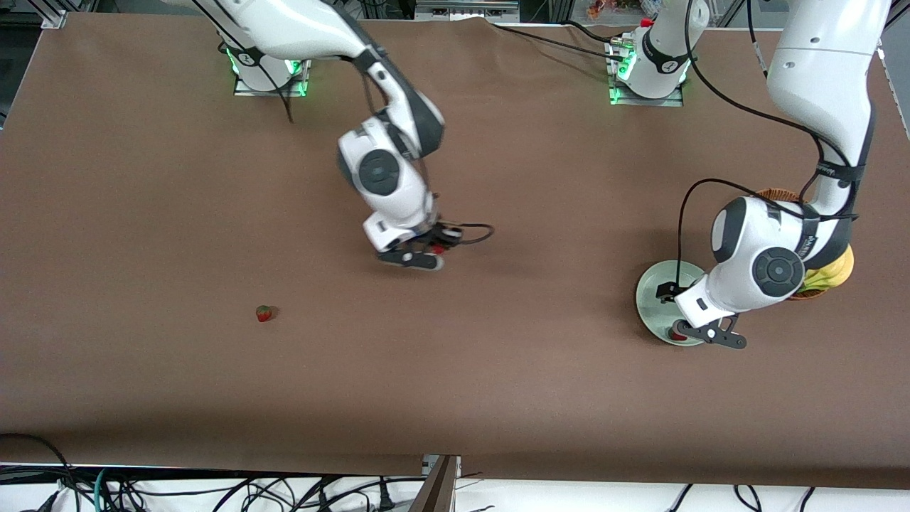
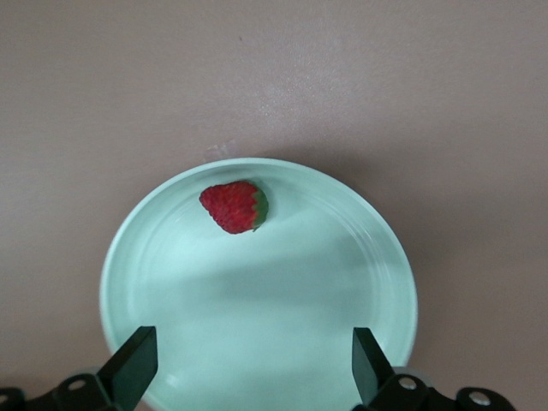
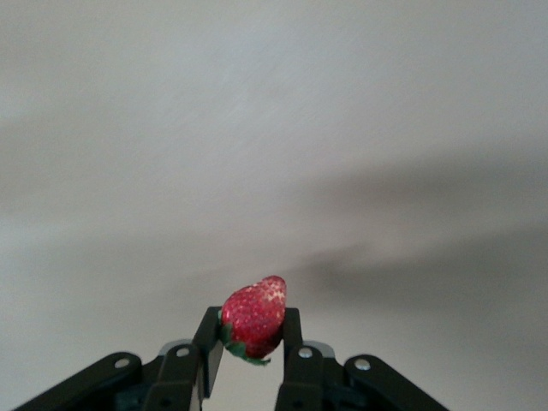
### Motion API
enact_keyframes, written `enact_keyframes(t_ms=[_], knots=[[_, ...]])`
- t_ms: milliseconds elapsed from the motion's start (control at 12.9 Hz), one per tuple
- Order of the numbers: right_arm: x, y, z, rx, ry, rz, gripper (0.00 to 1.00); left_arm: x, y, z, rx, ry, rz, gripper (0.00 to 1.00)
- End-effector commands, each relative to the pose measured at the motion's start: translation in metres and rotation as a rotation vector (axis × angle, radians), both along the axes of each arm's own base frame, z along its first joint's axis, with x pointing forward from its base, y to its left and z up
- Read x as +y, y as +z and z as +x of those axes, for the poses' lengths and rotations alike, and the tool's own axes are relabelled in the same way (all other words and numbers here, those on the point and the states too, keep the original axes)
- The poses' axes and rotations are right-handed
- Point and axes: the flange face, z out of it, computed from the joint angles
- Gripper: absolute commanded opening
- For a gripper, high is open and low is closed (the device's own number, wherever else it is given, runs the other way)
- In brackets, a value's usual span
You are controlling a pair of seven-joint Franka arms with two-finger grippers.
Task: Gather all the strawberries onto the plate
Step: 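Set the second strawberry mid-table with the right gripper and release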
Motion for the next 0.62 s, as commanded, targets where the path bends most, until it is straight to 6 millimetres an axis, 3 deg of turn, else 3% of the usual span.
enact_keyframes(t_ms=[0,155,233,389,544], knots=[[0.042,-0.019,0.001,-0.031,-0.084,0.019,0.29,-0.013,0.050,0.007,0.057,0.002,-0.009,1.00],[0.065,-0.045,-0.019,-0.056,-0.108,0.045,0.30,-0.018,0.061,-0.001,0.106,0.015,-0.048,1.00],[0.069,-0.061,-0.025,-0.074,-0.112,0.043,0.30,-0.030,0.065,-0.006,0.127,0.015,-0.071,1.00],[0.075,-0.072,-0.032,-0.097,-0.106,0.034,0.39,-0.039,0.056,-0.010,0.153,0.026,-0.105,1.00],[0.068,-0.060,-0.022,-0.109,-0.108,0.036,0.71,-0.057,0.049,-0.012,0.164,0.006,-0.114,1.00]])
